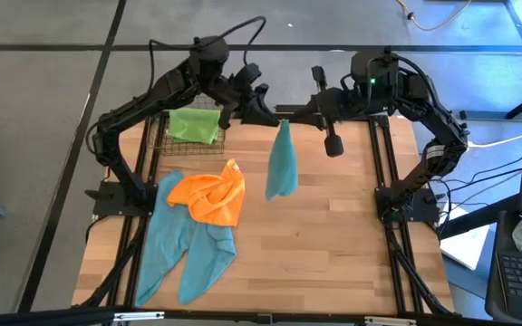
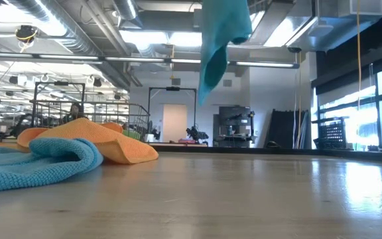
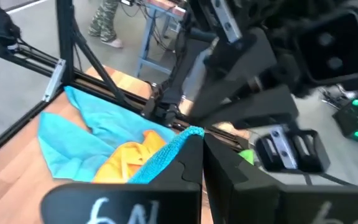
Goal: Fold microfiber towels
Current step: Fold the blue microfiber cloth
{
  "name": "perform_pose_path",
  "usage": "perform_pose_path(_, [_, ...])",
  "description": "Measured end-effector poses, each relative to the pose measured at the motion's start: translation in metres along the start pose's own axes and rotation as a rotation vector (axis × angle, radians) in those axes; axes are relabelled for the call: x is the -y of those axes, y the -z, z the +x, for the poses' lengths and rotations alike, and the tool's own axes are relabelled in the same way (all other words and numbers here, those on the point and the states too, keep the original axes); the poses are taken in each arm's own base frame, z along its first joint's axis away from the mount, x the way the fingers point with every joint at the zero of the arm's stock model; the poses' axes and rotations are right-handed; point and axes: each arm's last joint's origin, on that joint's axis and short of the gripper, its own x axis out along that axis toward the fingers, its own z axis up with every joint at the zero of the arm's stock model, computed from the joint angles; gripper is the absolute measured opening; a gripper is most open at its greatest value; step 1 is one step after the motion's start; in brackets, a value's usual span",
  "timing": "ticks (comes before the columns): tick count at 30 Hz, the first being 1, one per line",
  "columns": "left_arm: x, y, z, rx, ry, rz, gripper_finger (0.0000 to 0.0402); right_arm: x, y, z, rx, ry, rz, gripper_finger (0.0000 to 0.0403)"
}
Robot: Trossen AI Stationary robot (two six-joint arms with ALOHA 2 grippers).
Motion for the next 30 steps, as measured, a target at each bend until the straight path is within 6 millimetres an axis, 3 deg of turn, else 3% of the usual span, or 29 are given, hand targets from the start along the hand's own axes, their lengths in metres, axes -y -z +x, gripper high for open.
perform_pose_path(7, [-0.007,-0.003,-0.007,0.017,-0.031,-0.058,0.0061,-0.001,-0.001,0.0,0.026,-0.037,-0.028,0.0008])
perform_pose_path(14, [-0.001,0.0,0.006,0.034,-0.048,-0.06,0.0112,-0.002,-0.003,0.0,0.06,-0.077,-0.058,0.0008])
perform_pose_path(30, [0.018,0.004,0.028,0.054,-0.015,-0.104,0.0117,-0.004,-0.006,-0.004,0.114,-0.138,-0.122,0.0008])
